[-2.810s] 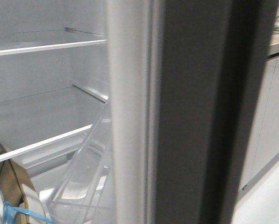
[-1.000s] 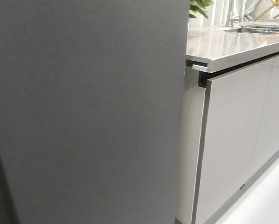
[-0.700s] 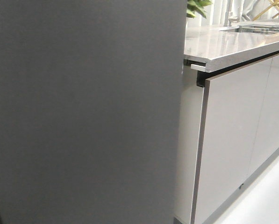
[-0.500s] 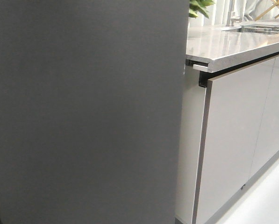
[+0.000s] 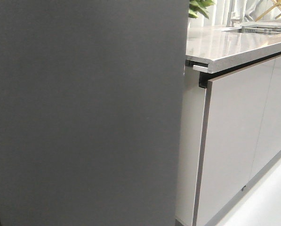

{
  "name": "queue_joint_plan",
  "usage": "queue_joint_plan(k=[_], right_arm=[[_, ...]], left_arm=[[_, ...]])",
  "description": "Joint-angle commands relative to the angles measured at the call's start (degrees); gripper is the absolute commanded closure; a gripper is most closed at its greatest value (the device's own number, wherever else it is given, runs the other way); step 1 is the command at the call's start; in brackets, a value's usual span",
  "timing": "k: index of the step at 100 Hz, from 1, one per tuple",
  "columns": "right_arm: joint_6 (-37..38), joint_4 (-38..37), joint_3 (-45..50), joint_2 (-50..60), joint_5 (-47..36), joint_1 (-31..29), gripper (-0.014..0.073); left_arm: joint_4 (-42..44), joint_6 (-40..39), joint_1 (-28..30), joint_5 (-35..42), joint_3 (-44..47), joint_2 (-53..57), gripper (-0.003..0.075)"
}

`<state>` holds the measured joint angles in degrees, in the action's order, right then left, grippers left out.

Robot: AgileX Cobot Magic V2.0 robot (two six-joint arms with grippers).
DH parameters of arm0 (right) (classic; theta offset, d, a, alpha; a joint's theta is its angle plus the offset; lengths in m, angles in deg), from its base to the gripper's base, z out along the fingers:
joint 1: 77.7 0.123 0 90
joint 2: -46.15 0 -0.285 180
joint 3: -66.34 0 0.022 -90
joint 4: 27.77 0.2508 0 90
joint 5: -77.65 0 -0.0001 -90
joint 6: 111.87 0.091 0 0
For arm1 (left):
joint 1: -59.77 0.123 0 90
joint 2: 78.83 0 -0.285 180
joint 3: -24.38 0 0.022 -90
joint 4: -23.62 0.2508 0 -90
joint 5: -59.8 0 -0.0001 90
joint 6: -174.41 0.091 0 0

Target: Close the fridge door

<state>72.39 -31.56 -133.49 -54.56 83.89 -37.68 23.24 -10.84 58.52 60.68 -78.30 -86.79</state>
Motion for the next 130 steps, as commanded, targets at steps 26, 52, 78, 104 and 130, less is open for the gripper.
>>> queue_joint_plan(k=[26, 52, 78, 104, 130], right_arm=[[-1.17, -0.77, 26.55, 23.93, -15.43, -10.56, 0.0670], [-2.44, -0.77, 45.79, 41.50, -17.12, -18.86, 0.0670], [-4.26, -0.77, 62.77, 58.04, -17.12, -26.28, 0.0670], [-4.26, -0.77, 77.66, 73.94, -17.12, -33.35, 0.0670], [-4.26, -0.77, 91.43, 87.60, -17.12, -39.51, 0.0670]], left_arm=[[-0.09, -0.20, 0.13, 4.40, 1.60, -1.09, 0.0741], [-0.09, -0.20, 0.13, 4.40, 1.60, -1.09, 0.0741], [-0.09, -0.20, 0.13, 4.40, 1.60, -1.09, 0.0741], [-0.09, -0.20, 0.13, 4.40, 1.60, -1.09, 0.0741], [-0.09, -0.20, 0.13, 4.40, 1.60, -1.09, 0.0741]])
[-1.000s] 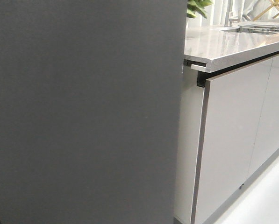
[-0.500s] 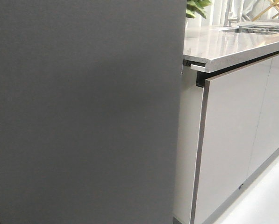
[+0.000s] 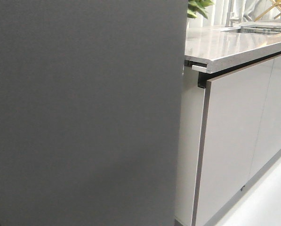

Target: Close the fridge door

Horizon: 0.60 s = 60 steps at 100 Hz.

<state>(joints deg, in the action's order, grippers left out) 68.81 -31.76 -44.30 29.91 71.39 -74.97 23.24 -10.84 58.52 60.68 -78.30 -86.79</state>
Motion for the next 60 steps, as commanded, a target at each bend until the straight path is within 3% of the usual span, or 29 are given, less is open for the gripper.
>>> queue_joint_plan(k=[1, 19, 60], right_arm=[[-0.69, -0.57, 2.55, 3.44, -4.63, -2.37, 0.0670], [-0.69, -0.57, 9.28, 9.77, -4.90, -4.23, 0.0670], [-0.69, -0.57, 9.13, 9.53, -2.03, -4.23, 0.0670]], left_arm=[[-0.09, -0.20, 0.13, 4.40, 1.60, -1.09, 0.0741], [-0.09, -0.20, 0.13, 4.40, 1.60, -1.09, 0.0741], [-0.09, -0.20, 0.13, 4.40, 1.60, -1.09, 0.0741]])
